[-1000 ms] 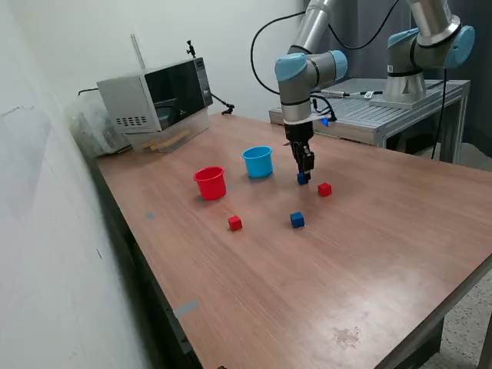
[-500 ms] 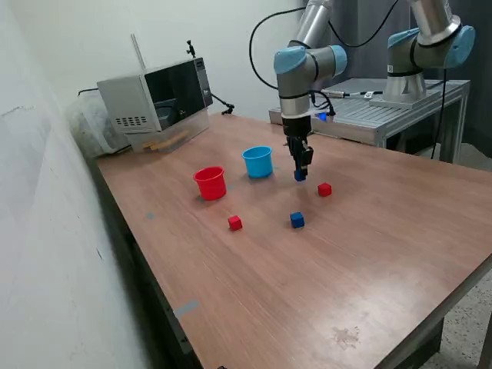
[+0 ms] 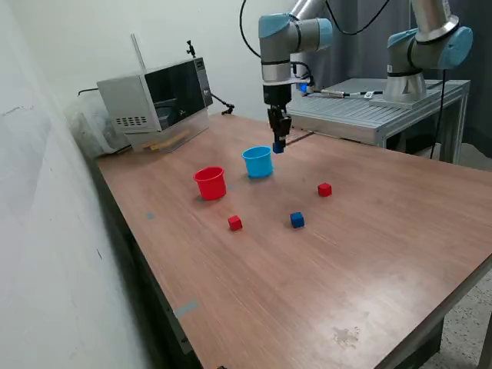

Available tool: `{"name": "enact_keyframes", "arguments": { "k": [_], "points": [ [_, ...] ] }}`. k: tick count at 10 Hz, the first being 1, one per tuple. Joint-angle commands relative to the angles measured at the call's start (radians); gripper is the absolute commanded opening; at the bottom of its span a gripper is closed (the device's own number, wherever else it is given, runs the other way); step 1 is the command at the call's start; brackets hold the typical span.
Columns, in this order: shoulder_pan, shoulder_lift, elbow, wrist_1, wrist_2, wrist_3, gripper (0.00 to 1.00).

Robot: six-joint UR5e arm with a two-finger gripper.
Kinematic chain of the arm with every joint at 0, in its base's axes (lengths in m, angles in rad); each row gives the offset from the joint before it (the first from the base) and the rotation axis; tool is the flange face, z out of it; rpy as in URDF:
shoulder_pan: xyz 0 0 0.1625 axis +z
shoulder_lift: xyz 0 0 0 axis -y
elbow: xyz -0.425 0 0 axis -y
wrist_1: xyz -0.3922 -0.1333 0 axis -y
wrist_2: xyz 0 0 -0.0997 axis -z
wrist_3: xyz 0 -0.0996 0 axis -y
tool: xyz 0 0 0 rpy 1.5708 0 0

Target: Place red objects in the red bin, and blue objects in the blue bin.

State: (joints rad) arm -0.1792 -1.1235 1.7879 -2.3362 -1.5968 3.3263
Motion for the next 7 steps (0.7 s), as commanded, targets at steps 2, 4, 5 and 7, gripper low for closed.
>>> {"name": "enact_keyframes", "arguments": {
  "k": [2,4,5,7],
  "points": [
    [-0.106,0.011,-0.021,0.005,0.000,-0.031,0.00],
    [-0.128,0.030,-0.031,0.003,0.000,-0.033,0.00],
    [-0.128,0.031,-0.031,0.003,-0.002,-0.034,0.00],
    [-0.128,0.031,-0.031,0.003,-0.006,-0.036,1.00]
  ]
}}
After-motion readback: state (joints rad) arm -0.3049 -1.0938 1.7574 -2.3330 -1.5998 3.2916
